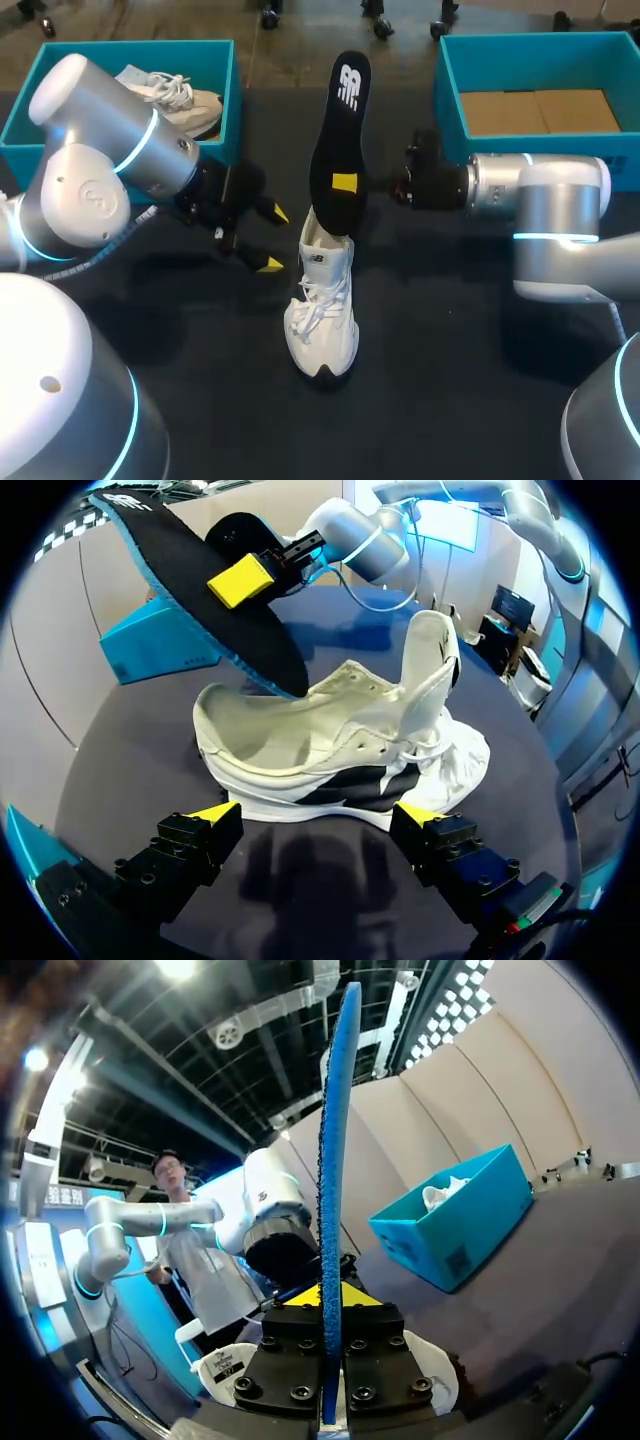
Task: Take the shoe out of the shoebox, open the shoe tongue, remove and reinsert the insole, then place the shoe into the shoebox
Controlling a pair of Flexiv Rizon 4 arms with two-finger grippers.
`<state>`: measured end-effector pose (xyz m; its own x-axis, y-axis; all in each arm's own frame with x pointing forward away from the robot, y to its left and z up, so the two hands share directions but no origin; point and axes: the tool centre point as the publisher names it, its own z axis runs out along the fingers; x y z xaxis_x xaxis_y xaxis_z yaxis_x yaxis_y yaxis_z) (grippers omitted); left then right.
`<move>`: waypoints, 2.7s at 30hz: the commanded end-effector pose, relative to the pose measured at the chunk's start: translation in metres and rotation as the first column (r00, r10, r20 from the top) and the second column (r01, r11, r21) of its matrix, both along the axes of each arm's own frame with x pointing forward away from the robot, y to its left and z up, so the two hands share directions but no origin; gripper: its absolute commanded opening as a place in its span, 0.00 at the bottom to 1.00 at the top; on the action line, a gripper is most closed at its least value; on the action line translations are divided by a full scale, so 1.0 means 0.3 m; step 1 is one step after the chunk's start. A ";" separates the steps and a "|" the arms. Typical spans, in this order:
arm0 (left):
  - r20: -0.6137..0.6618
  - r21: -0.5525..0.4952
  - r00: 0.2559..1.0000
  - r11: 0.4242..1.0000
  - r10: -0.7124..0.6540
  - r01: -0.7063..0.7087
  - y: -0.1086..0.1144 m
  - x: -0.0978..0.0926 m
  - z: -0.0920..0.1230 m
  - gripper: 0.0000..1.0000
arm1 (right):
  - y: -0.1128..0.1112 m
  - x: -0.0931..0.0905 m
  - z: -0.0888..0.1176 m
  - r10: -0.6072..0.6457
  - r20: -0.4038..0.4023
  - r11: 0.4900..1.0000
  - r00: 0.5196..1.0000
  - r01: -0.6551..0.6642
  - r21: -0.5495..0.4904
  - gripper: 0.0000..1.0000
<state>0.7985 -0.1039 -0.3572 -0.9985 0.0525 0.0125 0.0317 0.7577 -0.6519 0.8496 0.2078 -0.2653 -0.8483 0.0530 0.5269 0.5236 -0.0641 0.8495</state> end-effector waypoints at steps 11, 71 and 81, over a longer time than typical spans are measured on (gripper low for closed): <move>-0.014 -0.001 1.000 1.000 0.021 -0.021 0.000 0.020 -0.008 1.00 | 0.031 0.040 -0.055 0.036 0.026 0.999 0.999 -0.036 0.012 0.00; -0.038 0.028 0.998 0.999 0.046 -0.045 0.035 0.025 -0.028 1.00 | 0.100 -0.106 -0.258 0.065 -0.086 0.998 0.994 -0.063 0.021 0.00; -0.043 0.029 0.998 0.999 0.037 -0.036 0.033 0.010 -0.029 1.00 | 0.102 -0.124 -0.264 0.058 -0.111 0.998 0.992 -0.056 0.023 0.00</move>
<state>0.8025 -0.0946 -0.3661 -0.9982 0.0152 0.0585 -0.0252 0.7741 -0.6326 0.8155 0.2367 -0.3424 -0.7862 -0.0133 0.6178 0.6176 -0.0506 0.7848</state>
